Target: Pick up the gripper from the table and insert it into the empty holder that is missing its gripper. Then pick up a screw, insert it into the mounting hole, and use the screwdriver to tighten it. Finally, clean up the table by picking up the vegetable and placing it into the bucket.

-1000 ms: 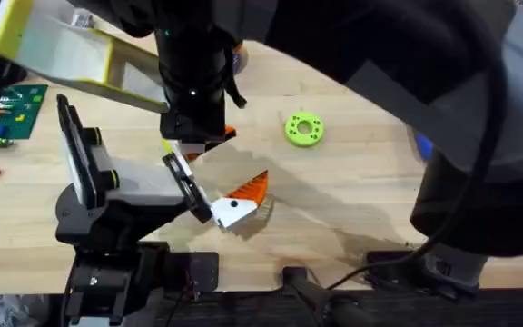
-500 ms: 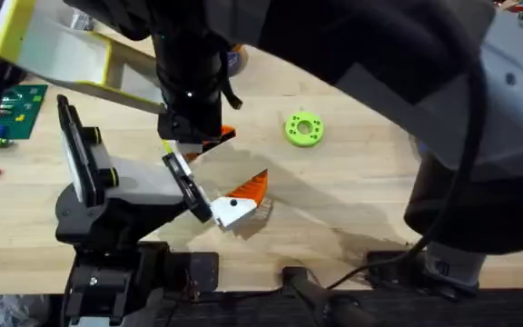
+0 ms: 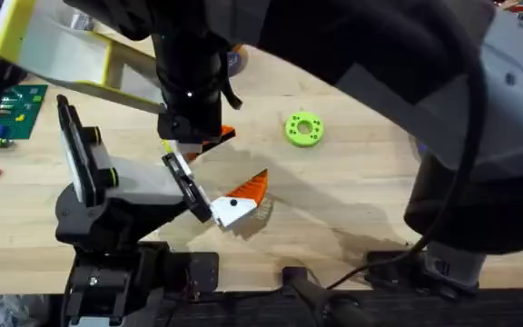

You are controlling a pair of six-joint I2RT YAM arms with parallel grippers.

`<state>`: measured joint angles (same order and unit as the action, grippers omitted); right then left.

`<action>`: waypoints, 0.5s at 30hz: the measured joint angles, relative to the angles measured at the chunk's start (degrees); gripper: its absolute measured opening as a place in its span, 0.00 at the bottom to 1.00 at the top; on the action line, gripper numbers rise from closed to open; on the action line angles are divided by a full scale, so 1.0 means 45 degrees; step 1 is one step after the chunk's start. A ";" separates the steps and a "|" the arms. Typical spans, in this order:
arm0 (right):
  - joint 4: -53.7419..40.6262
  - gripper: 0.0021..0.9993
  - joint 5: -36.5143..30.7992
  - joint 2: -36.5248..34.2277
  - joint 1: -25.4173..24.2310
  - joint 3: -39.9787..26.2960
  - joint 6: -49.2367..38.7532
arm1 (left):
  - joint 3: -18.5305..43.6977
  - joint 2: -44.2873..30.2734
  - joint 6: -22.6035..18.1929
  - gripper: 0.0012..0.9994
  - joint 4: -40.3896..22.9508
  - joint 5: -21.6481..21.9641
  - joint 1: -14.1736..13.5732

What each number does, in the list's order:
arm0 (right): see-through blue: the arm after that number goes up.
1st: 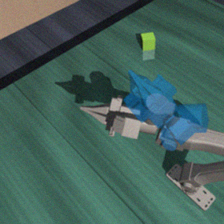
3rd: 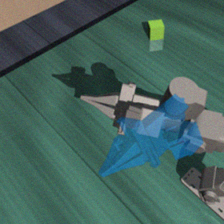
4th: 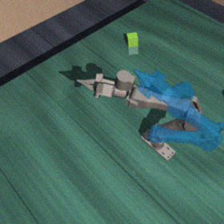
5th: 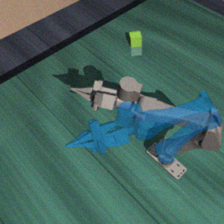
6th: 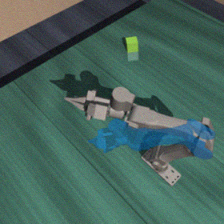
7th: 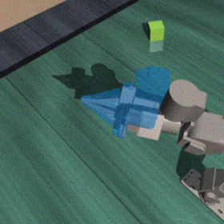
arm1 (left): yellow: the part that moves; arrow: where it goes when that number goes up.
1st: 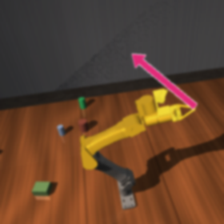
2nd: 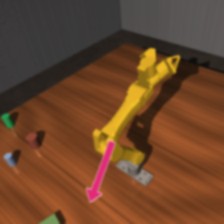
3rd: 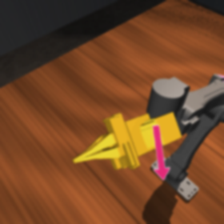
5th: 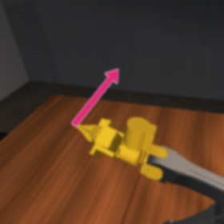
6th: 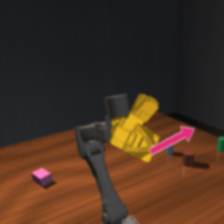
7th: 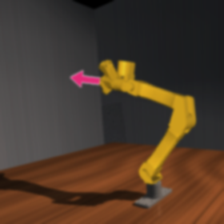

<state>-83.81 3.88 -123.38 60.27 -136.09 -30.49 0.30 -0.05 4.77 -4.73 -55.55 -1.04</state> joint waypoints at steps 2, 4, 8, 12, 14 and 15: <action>0.0000 0.00 0.0000 -0.0002 0.0000 0.0002 0.0000 | 0.0000 0.0000 -0.0003 0.99 0.0000 0.0000 0.0000; 0.0000 0.00 0.0000 -0.0003 0.0000 0.0005 -0.0001 | 0.0000 0.0000 -0.0003 0.99 0.0000 0.0000 0.0000; 0.0000 0.00 0.0000 -0.0002 0.0000 0.0003 -0.0001 | -0.0003 0.0000 -0.0003 0.99 0.0000 0.0000 0.0000; 0.0000 0.00 0.0000 -0.0002 0.0000 0.0000 0.0000 | 0.0000 0.0000 -0.0003 0.99 0.0000 0.0000 0.0000; 0.0010 0.12 -0.0013 -0.0003 -0.0003 0.0000 0.0021 | 0.0000 0.0000 0.0001 0.99 0.0000 -0.0003 0.0000; 0.0016 0.24 -0.0016 -0.0003 -0.0005 0.0000 0.0004 | 0.0000 0.0000 -0.0002 0.99 0.0000 -0.0011 0.0000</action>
<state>-83.74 3.81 -123.39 60.25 -136.09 -30.48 0.30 -0.05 4.76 -4.73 -55.60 -1.04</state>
